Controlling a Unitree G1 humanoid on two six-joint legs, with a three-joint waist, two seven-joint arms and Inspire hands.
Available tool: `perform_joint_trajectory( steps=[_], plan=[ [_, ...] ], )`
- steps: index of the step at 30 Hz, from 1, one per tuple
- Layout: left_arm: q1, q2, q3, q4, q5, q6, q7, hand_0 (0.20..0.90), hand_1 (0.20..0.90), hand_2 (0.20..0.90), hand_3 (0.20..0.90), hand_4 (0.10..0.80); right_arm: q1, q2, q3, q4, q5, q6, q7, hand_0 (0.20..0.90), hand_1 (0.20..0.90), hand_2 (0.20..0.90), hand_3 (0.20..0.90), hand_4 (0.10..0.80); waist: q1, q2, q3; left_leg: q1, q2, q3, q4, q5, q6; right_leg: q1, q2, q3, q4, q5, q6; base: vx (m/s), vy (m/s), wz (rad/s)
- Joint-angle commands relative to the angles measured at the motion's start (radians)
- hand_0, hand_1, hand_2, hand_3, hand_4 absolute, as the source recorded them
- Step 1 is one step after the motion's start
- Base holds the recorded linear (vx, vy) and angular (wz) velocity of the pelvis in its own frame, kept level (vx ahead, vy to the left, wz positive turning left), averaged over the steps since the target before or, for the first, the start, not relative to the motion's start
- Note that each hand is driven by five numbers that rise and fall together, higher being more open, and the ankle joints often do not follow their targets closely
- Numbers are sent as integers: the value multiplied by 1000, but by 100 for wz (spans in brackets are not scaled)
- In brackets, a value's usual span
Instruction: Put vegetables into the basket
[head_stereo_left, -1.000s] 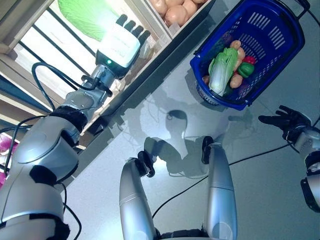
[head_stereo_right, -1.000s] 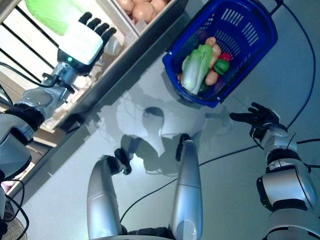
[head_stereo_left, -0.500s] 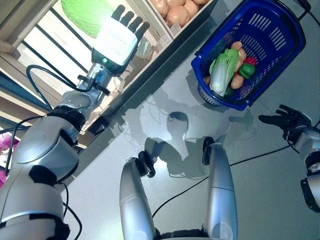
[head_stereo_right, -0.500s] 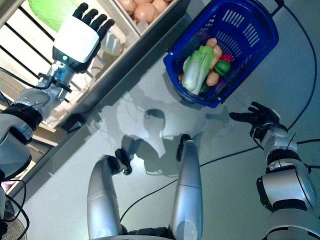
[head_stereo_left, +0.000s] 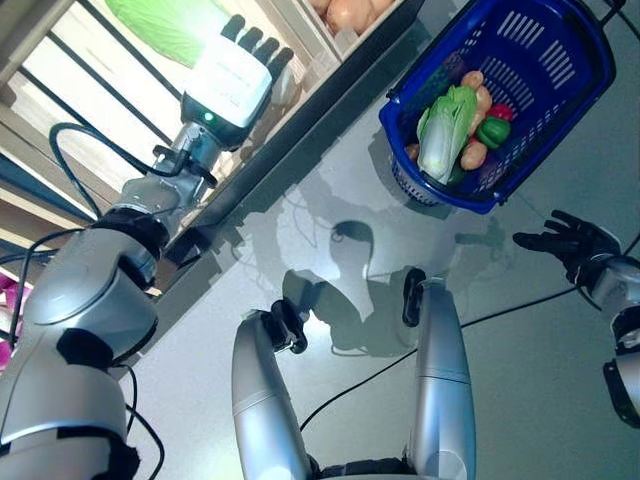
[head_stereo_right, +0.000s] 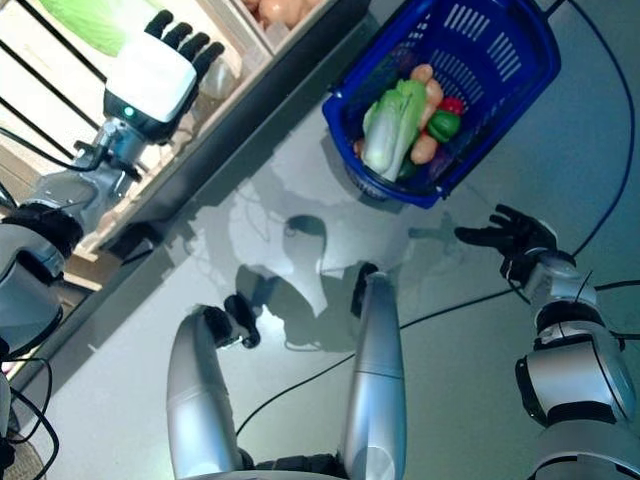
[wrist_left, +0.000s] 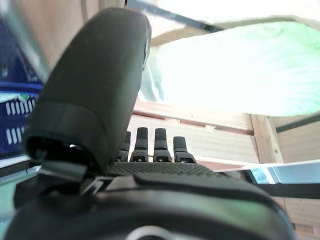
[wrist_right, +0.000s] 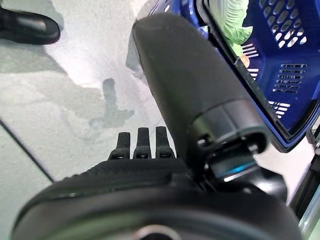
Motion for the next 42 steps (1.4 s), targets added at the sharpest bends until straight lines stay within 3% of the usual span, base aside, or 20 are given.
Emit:
perform_joint_trajectory(
  steps=[1, 4, 11, 17, 18, 19, 32, 42],
  plan=[
    [-197, 76, -14, 33, -84, 57, -20, 900, 900, 900, 900, 800, 22, -85, -42, -13, 57, -69, 33, 900, 900, 900, 900, 800, -30, -51, -6, -55, 38, -47, 50, -63, -79, 31, -81, 13, -60, 78, 33, 33, 59, -14],
    [-229, 69, -52, 37, -103, 82, -125, 900, 900, 900, 900, 800, 18, -96, -29, -34, 59, -65, 62, 900, 900, 900, 900, 800, -39, -51, -6, -116, 52, -68, 105, -72, -80, -26, -87, 24, -8, 66, 30, 33, 53, -17],
    [-271, 66, -93, 68, -91, 81, -158, 900, 900, 900, 900, 800, 17, -100, -15, -41, 75, -80, 107, 900, 900, 900, 900, 800, -41, -52, -6, -151, 69, -95, 152, -85, -79, -56, -102, 30, 42, 48, 25, 22, 6, 0],
    [-269, 70, -100, 106, -180, 79, -304, 900, 900, 900, 900, 800, 3, -104, -9, -50, 95, -102, 130, 900, 900, 900, 900, 800, -44, -54, -8, -132, 85, -98, 145, -76, -83, -33, -110, 23, 38, 49, 25, 0, 0, 0],
    [-265, 71, -93, 106, -199, 80, -309, 455, 455, 455, 455, 504, -1, -105, -6, -55, 99, -100, 129, 900, 900, 900, 900, 800, -44, -54, -10, -130, 86, -99, 145, -76, -83, -32, -110, 25, 40, 48, 24, 0, 0, 0],
    [-262, 73, -86, 114, -229, 72, -315, 300, 300, 300, 300, 400, 2, -105, -5, -56, 106, -104, 133, 900, 900, 900, 900, 800, -45, -55, -17, -125, 89, -97, 139, -73, -84, -25, -110, 25, 35, 48, 23, 31, -3, -3],
    [-197, 100, -25, 176, -246, -7, -251, 300, 300, 300, 300, 400, 57, -106, -45, -22, 117, -138, 186, 900, 900, 900, 900, 800, -45, -58, -65, 7, 107, -55, 51, -53, -81, 106, -116, -2, -47, 53, 18, 2, 1, 0],
    [-154, 122, 18, 160, -269, -102, -165, 300, 300, 300, 300, 400, 66, -93, -42, -40, 116, -164, 213, 900, 900, 900, 900, 800, -35, -54, -98, 149, 91, -12, -55, -32, -78, 236, -106, -29, -121, 44, 10, 1, 1, 0]
  ],
)
